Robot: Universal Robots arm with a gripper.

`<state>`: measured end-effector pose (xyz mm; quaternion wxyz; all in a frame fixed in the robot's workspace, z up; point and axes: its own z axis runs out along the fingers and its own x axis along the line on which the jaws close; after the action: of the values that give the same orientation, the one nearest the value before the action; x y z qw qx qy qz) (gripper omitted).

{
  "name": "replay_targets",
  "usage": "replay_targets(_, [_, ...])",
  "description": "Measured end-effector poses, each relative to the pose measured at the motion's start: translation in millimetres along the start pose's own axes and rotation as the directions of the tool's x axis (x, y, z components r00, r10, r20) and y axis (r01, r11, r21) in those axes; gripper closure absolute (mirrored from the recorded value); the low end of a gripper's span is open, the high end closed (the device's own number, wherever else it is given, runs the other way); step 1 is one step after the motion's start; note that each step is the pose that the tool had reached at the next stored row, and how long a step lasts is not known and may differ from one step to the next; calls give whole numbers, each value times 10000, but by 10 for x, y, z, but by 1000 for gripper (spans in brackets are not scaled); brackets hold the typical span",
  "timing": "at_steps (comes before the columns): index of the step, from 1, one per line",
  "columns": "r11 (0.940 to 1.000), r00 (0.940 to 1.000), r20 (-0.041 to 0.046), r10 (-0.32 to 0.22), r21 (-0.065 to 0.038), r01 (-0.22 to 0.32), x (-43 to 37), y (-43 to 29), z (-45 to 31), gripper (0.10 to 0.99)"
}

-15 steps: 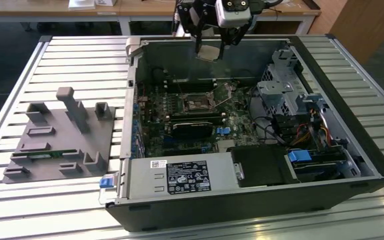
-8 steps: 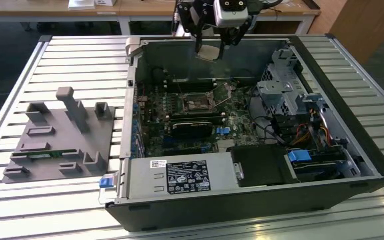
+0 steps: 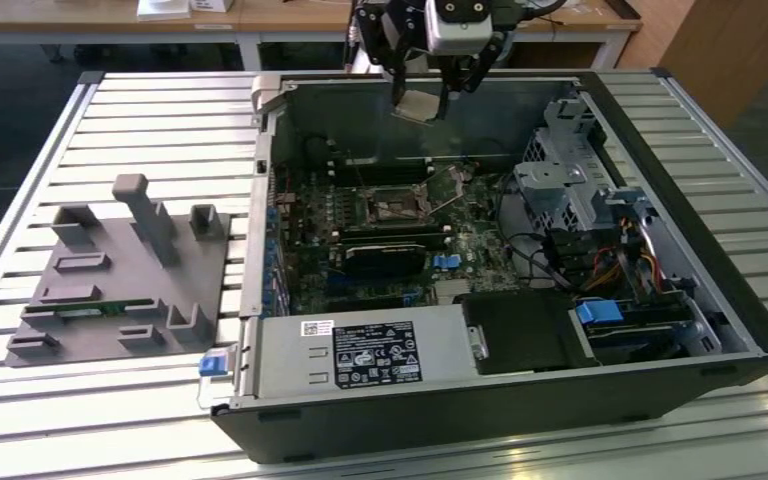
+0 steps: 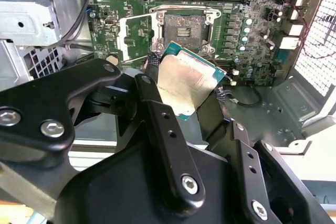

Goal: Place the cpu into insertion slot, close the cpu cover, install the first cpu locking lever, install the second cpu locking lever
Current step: 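Place the cpu into insertion slot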

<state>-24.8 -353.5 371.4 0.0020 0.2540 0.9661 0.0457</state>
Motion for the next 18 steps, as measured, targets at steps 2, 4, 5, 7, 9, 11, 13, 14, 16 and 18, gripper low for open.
replay_targets(2, [10000,10000,8,86,-2,-86,0,0,0,545])
replay_targets(4, [9999,9999,16,171,-3,-171,0,0,0,545])
replay_targets(5, [9998,9998,19,214,-4,-214,0,0,0,545])
replay_targets(7, [9996,9996,27,298,-6,-298,0,0,0,545])
replay_targets(9, [9993,9993,34,383,-7,-383,0,0,0,545])
replay_targets(11, [9989,9989,42,470,-10,-469,0,0,0,545])
replay_targets(13, [9985,9984,50,556,-11,-555,0,0,0,545])
replay_targets(14, [9982,9982,53,600,-13,-600,0,0,0,545])
replay_targets(16, [9976,9976,62,694,-16,-694,0,0,0,545])
replay_targets(18, [9969,9969,70,786,-19,-786,0,0,0,545])
